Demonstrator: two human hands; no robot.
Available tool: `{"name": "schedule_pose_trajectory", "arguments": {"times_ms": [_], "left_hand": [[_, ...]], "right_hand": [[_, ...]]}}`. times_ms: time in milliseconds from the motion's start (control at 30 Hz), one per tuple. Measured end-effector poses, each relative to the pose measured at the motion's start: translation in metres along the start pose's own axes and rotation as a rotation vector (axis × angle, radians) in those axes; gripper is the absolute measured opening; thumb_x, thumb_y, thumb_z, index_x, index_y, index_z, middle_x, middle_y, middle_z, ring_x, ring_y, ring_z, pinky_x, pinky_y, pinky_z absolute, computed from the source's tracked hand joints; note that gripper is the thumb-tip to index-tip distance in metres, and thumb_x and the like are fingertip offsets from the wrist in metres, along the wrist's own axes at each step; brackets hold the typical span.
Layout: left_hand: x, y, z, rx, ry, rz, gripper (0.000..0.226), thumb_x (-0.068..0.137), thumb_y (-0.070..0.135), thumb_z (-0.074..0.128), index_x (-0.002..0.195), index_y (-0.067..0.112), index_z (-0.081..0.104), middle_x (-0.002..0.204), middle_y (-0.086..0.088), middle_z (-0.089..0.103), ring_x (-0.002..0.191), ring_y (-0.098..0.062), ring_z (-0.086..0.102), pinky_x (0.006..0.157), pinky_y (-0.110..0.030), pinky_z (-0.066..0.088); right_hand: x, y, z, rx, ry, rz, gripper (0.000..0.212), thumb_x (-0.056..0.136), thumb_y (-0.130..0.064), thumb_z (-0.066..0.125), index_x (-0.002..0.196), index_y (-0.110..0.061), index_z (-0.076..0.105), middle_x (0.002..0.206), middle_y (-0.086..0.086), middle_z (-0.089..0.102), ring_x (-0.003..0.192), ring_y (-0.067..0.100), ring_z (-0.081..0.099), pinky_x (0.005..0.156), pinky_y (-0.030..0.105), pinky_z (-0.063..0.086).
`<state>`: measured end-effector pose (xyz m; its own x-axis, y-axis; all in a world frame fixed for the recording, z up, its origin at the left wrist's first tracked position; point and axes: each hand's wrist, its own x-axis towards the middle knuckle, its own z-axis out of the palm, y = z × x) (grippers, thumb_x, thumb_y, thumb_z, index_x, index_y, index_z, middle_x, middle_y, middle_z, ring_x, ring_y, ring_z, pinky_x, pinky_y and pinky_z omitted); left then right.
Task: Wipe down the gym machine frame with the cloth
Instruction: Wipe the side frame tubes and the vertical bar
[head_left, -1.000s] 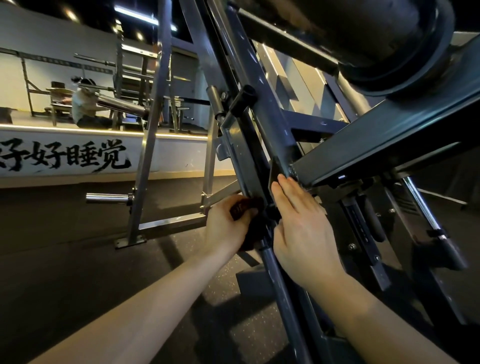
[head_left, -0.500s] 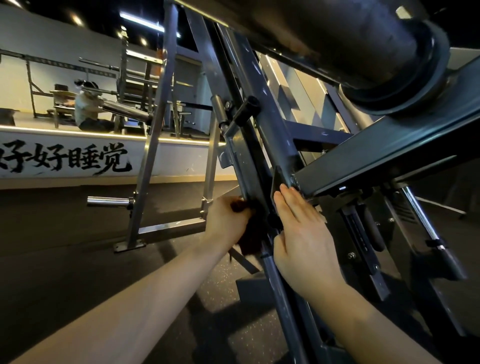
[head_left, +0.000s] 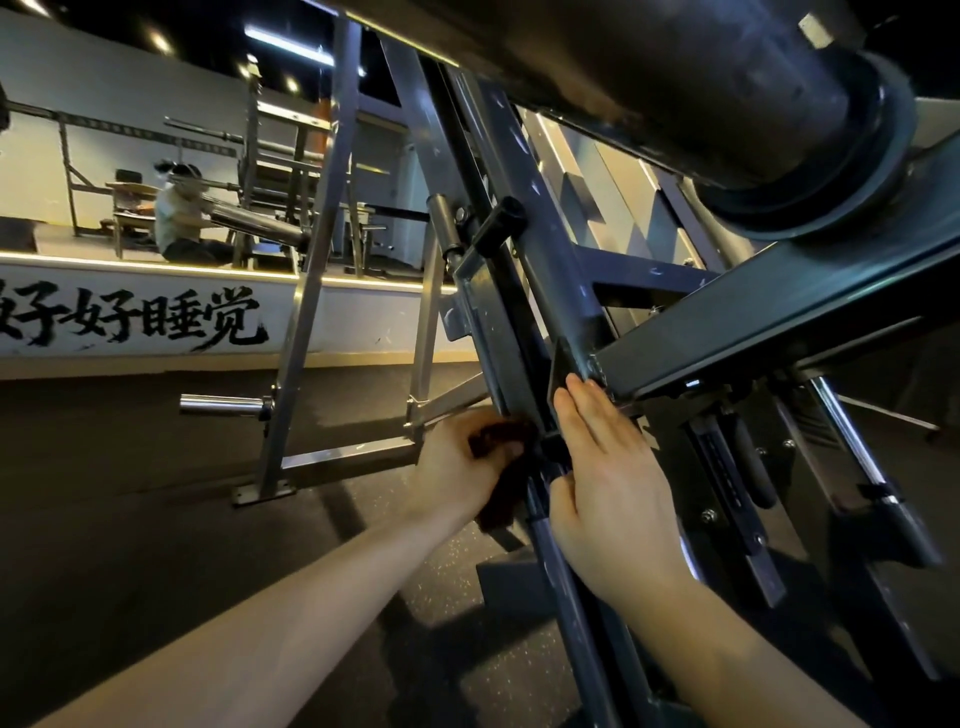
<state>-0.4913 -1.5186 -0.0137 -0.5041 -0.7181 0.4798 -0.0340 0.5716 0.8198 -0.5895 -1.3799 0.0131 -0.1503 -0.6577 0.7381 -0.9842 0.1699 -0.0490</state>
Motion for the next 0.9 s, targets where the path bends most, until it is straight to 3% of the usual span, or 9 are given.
{"name": "schedule_pose_trajectory", "arguments": {"times_ms": [133, 200, 367, 433, 500, 600, 700, 800, 900], "left_hand": [[0.012, 0.001, 0.0, 0.115, 0.056, 0.03, 0.018, 0.096, 0.021, 0.07, 0.105, 0.036, 0.068, 0.096, 0.022, 0.067, 0.088, 0.014, 0.062, 0.075, -0.003, 0.046], [0.034, 0.006, -0.001, 0.075, 0.178, 0.02, 0.016, 0.096, 0.018, 0.069, 0.105, 0.031, 0.069, 0.1, 0.016, 0.069, 0.094, 0.005, 0.063, 0.085, -0.011, 0.045], [0.061, 0.016, -0.006, -0.101, 0.369, -0.058, 0.006, 0.096, 0.02, 0.069, 0.102, 0.021, 0.066, 0.096, 0.007, 0.067, 0.097, -0.011, 0.065, 0.09, -0.029, 0.053], [0.043, 0.016, 0.0, -0.226, 0.284, -0.185, 0.009, 0.096, 0.019, 0.069, 0.105, 0.02, 0.068, 0.101, 0.007, 0.07, 0.101, -0.01, 0.066, 0.093, -0.031, 0.054], [0.023, 0.013, -0.004, -0.273, 0.067, -0.296, 0.012, 0.096, 0.019, 0.069, 0.107, 0.021, 0.069, 0.102, 0.004, 0.073, 0.101, -0.012, 0.069, 0.093, -0.033, 0.055], [0.014, 0.01, -0.024, -0.203, -0.157, -0.357, 0.011, 0.094, 0.022, 0.071, 0.106, 0.02, 0.071, 0.098, 0.001, 0.075, 0.096, -0.015, 0.072, 0.081, -0.029, 0.055], [0.026, 0.011, -0.039, -0.126, -0.005, -0.329, 0.011, 0.096, 0.024, 0.069, 0.105, 0.018, 0.067, 0.102, -0.003, 0.07, 0.099, -0.018, 0.068, 0.077, -0.027, 0.053], [0.043, 0.014, -0.047, -0.195, 0.293, -0.201, 0.013, 0.095, 0.019, 0.069, 0.104, 0.02, 0.061, 0.106, -0.002, 0.065, 0.105, -0.017, 0.064, 0.088, -0.03, 0.055], [0.05, 0.023, -0.036, -0.251, 0.399, -0.066, 0.025, 0.091, 0.014, 0.073, 0.108, 0.024, 0.058, 0.11, 0.007, 0.064, 0.107, -0.009, 0.062, 0.085, -0.024, 0.055]], "right_hand": [[0.0, 0.002, 0.001, 0.012, 0.0, -0.013, 0.068, 0.082, -0.007, 0.06, 0.149, -0.006, 0.047, 0.158, 0.01, 0.044, 0.147, 0.026, 0.04, 0.116, 0.049, 0.04], [0.0, 0.003, -0.001, 0.017, -0.025, -0.004, 0.071, 0.083, -0.007, 0.061, 0.152, -0.008, 0.044, 0.16, 0.008, 0.04, 0.15, 0.023, 0.035, 0.119, 0.048, 0.038], [0.001, 0.002, -0.002, 0.027, -0.041, 0.023, 0.071, 0.084, -0.009, 0.063, 0.152, -0.011, 0.044, 0.161, 0.006, 0.039, 0.15, 0.021, 0.034, 0.119, 0.044, 0.036], [0.001, 0.001, -0.003, 0.037, -0.03, 0.032, 0.069, 0.084, -0.008, 0.063, 0.151, -0.01, 0.046, 0.159, 0.006, 0.042, 0.149, 0.021, 0.037, 0.118, 0.043, 0.037], [0.002, 0.001, -0.002, 0.055, -0.009, 0.032, 0.066, 0.083, -0.006, 0.062, 0.148, -0.009, 0.049, 0.157, 0.006, 0.045, 0.146, 0.022, 0.04, 0.115, 0.044, 0.041], [0.002, 0.005, -0.003, 0.061, 0.008, 0.018, 0.066, 0.082, -0.007, 0.058, 0.147, -0.01, 0.05, 0.155, 0.006, 0.048, 0.144, 0.022, 0.044, 0.112, 0.045, 0.045], [0.001, 0.007, -0.003, 0.048, 0.004, 0.006, 0.068, 0.081, -0.013, 0.055, 0.149, -0.012, 0.048, 0.157, 0.005, 0.045, 0.145, 0.021, 0.043, 0.113, 0.042, 0.041], [0.002, 0.007, -0.001, 0.02, 0.01, 0.0, 0.066, 0.082, -0.016, 0.054, 0.148, -0.012, 0.049, 0.157, 0.006, 0.045, 0.146, 0.021, 0.041, 0.115, 0.039, 0.036], [0.0, 0.008, 0.002, 0.001, -0.003, 0.013, 0.068, 0.083, -0.018, 0.054, 0.151, -0.014, 0.046, 0.159, 0.004, 0.042, 0.148, 0.02, 0.037, 0.116, 0.038, 0.032]]}}
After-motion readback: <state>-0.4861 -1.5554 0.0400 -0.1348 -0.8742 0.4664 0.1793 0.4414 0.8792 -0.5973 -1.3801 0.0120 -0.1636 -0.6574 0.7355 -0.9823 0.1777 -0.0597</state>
